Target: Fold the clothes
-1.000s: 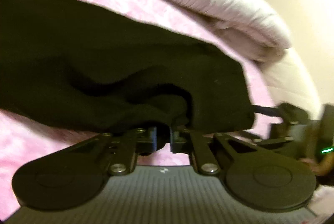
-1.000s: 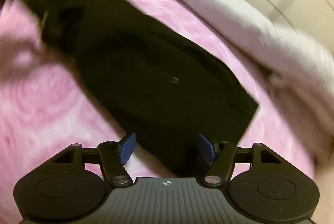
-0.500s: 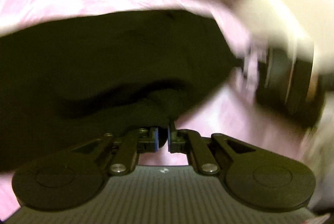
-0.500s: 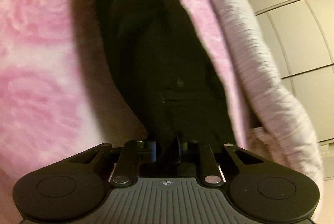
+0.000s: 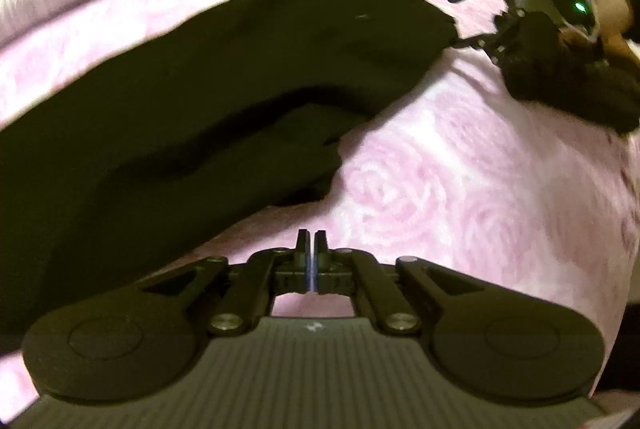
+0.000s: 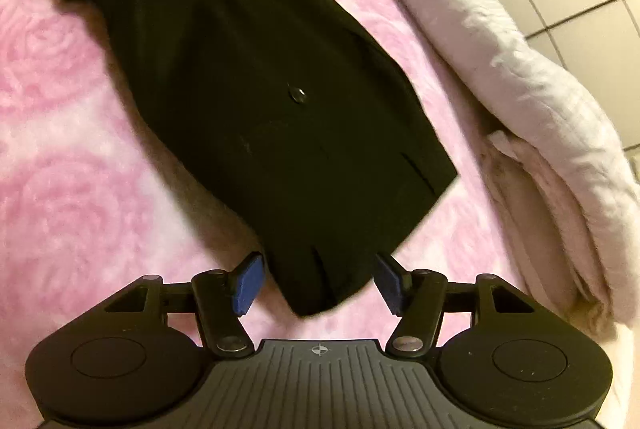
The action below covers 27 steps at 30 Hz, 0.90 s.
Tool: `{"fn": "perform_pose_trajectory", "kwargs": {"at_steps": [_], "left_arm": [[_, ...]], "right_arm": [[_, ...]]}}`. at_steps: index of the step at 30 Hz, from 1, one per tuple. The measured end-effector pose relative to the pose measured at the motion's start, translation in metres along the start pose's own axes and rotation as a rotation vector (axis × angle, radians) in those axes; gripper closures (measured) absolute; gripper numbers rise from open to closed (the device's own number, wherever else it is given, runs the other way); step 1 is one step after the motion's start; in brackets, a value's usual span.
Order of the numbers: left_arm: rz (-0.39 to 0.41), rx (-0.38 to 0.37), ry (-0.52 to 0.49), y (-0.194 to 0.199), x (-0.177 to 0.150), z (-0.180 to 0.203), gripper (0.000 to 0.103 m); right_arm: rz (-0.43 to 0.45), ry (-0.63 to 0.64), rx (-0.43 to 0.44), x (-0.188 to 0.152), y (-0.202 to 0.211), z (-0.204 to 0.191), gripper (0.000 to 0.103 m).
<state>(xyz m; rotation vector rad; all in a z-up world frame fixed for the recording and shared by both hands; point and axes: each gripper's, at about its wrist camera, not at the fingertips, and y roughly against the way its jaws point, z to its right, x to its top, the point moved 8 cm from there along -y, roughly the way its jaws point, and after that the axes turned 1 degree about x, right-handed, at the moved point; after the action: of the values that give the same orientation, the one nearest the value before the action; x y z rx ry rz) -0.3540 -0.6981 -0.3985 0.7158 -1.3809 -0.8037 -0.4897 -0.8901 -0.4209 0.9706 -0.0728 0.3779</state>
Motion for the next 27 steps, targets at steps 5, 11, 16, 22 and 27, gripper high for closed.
{"fn": "perform_pose_trajectory", "kwargs": {"at_steps": [5, 11, 16, 22, 27], "left_arm": [[0.077, 0.105, -0.07, -0.005, 0.023, -0.007, 0.097], [0.067, 0.088, -0.058, -0.053, 0.041, -0.013, 0.098], [-0.023, 0.063, -0.171, -0.066, 0.024, 0.002, 0.103], [-0.054, 0.017, -0.167, -0.039, 0.022, -0.006, 0.103], [0.079, 0.042, -0.131, -0.028, 0.055, -0.01, 0.098]], "right_arm": [[0.016, -0.164, 0.045, 0.006, 0.004, -0.002, 0.043], [0.005, -0.37, 0.133, 0.01, 0.0, 0.007, 0.043], [-0.018, -0.485, 0.193, 0.006, -0.006, 0.015, 0.042], [-0.059, -0.671, 0.244, -0.009, 0.001, 0.027, 0.036], [-0.032, -1.043, 0.281, -0.037, 0.026, 0.043, 0.035]]}}
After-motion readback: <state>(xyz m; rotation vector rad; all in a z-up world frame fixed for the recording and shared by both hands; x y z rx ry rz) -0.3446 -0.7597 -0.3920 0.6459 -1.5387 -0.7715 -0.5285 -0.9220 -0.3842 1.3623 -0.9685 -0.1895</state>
